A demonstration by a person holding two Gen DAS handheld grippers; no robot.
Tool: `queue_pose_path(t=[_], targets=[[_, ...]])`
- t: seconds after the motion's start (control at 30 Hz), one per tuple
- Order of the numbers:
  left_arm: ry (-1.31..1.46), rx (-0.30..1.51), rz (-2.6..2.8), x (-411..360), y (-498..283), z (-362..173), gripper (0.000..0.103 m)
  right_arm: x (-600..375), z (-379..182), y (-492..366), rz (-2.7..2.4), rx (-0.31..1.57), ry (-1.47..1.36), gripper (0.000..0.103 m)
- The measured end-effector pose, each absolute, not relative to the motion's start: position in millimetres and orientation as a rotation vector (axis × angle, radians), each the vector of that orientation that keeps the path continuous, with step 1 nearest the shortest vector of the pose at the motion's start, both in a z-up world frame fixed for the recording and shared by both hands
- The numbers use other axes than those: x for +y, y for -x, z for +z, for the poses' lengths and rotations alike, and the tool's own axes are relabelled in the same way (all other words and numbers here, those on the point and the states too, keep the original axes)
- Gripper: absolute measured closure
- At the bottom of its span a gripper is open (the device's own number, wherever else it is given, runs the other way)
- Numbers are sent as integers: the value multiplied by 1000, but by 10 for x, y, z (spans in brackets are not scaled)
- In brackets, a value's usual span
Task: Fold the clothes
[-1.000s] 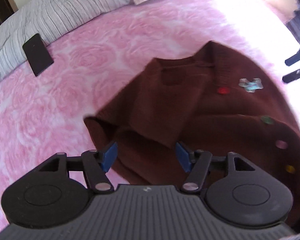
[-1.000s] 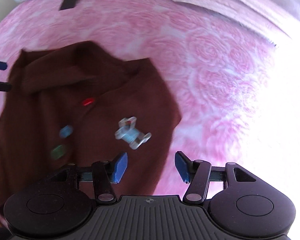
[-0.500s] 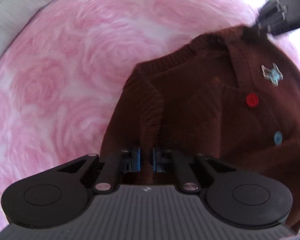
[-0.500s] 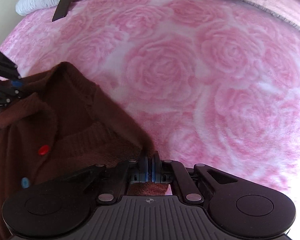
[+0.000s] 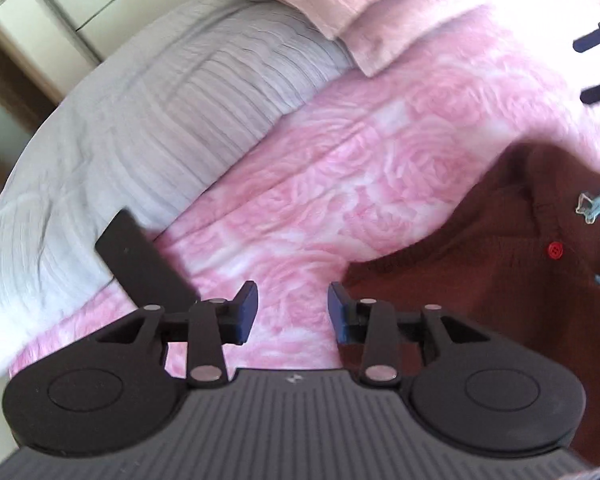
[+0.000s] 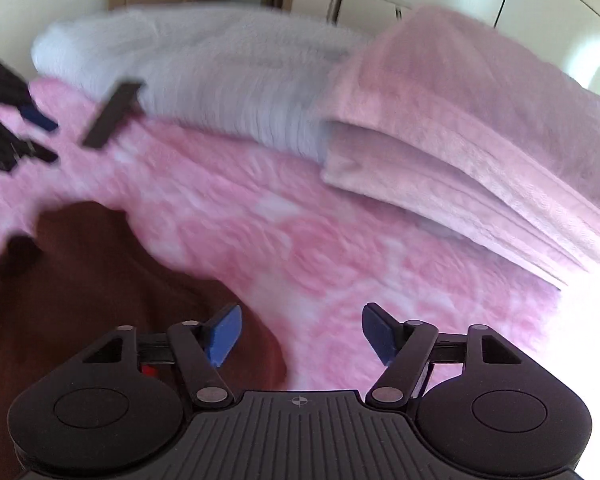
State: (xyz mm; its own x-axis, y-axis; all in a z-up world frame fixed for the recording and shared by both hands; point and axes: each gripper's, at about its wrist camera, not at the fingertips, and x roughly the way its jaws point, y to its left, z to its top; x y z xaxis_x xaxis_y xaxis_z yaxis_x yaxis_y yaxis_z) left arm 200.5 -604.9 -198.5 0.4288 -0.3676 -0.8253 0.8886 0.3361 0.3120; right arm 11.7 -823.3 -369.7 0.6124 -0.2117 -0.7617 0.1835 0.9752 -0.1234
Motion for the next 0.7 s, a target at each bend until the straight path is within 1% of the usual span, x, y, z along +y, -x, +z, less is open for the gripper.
queue_pose_path(t=[0.03, 0.07, 0.17, 0.3, 0.37, 0.47, 0.57, 0.7], targets=[[-846, 737, -926, -5965, -1931, -1985, 59, -8164, -3723, -20, -219, 900, 9, 33], [-832, 763, -935, -5851, -1818, -2003, 58, -8092, -3752, 79, -209, 918, -17, 33], [-787, 863, -983, -5479, -1380, -2086, 57, -7819, -3845, 494, -184, 978, -99, 33], [-792, 965, -1084, -5062, -580, -2259, 57, -7368, -3943, 1194, -158, 1053, -209, 33], [-828, 991, -1144, -4889, -158, -2354, 57, -7088, -3907, 1547, -149, 1075, -246, 33], [-848, 1048, -1230, -4714, 378, -2533, 57, -6669, -3794, 1959, -130, 1057, -340, 33], [-815, 1078, -1278, -4638, 710, -2649, 57, -6324, -3871, 2064, -45, 1092, -458, 33], [-843, 1077, -1293, -4517, 922, -2769, 58, -6069, -4217, 1966, 2, 1103, -587, 33]])
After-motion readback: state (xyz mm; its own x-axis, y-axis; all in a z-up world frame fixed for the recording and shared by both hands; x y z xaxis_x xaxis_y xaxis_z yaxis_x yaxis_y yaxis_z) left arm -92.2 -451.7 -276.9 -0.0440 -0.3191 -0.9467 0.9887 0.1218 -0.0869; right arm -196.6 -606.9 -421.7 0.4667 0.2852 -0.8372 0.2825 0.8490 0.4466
